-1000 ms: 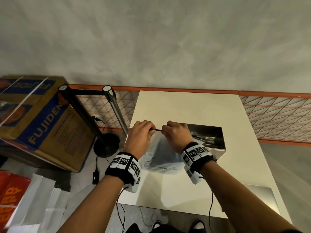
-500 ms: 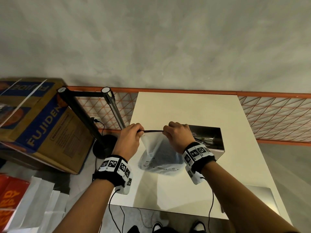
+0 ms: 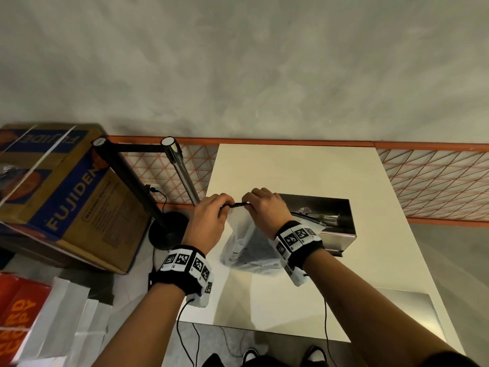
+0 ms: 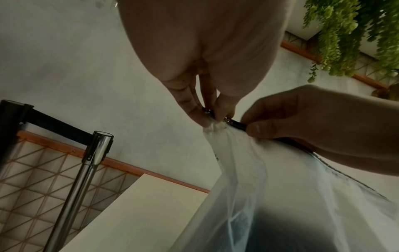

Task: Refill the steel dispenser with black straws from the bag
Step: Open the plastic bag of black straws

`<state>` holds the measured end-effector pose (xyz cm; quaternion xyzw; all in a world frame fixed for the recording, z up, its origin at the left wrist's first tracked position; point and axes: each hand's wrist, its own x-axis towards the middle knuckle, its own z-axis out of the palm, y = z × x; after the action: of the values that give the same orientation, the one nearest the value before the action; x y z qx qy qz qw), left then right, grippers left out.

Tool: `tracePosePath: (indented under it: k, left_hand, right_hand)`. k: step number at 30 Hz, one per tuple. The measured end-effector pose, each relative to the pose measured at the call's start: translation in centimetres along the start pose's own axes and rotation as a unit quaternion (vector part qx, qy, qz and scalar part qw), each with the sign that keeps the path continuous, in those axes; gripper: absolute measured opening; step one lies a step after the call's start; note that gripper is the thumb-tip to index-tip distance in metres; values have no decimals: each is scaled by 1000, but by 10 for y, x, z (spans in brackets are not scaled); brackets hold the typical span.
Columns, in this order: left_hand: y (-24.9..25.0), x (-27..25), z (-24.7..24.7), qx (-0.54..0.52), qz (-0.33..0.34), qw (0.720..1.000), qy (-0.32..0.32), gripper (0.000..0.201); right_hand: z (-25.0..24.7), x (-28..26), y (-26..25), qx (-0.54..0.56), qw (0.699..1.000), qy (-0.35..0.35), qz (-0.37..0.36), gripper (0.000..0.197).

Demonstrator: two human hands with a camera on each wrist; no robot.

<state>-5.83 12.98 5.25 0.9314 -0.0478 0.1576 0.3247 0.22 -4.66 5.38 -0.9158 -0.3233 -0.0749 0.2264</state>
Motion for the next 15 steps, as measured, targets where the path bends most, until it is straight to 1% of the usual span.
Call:
tracePosePath:
  k: [4, 6, 11, 13, 15]
  left_hand:
    - [-2, 0, 2, -15, -14, 1000, 5, 20]
    - [-5, -1, 1, -18, -18, 1000, 5, 20]
    - [-7, 1, 2, -5, -25, 1000, -5, 21]
    - [-7, 0, 3, 18, -23, 1000, 4, 21]
    - [-6, 0, 5, 35, -23, 999, 10, 21]
  right_hand:
    - [10, 5, -5, 2, 999, 8, -46, 20]
    - [15, 6, -5, 4, 998, 6, -62, 22]
    - [17, 12, -5, 7, 997, -16, -74, 11]
    - [15, 11, -4, -8, 996, -24, -82, 11]
    - [15, 9, -2, -27, 997, -23, -75, 12]
